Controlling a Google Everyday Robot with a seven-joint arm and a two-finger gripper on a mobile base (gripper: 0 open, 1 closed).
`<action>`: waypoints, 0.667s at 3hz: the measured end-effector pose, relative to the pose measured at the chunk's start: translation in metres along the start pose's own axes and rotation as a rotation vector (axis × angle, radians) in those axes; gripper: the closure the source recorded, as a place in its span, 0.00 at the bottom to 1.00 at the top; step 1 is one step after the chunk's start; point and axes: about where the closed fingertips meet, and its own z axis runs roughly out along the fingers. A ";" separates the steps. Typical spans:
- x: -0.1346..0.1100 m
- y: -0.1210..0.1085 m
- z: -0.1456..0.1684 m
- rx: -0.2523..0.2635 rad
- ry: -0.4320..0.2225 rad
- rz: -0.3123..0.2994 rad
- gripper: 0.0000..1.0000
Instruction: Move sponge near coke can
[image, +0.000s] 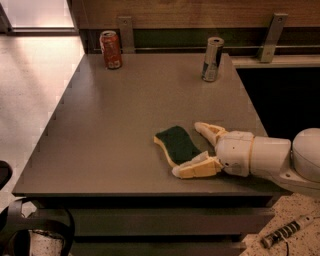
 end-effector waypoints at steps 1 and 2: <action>-0.001 0.001 0.001 -0.002 0.001 -0.002 0.61; -0.001 0.001 0.001 -0.002 0.001 -0.002 0.83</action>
Offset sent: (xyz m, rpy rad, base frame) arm -0.0002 0.0012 0.0005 -0.0011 -0.0007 0.0021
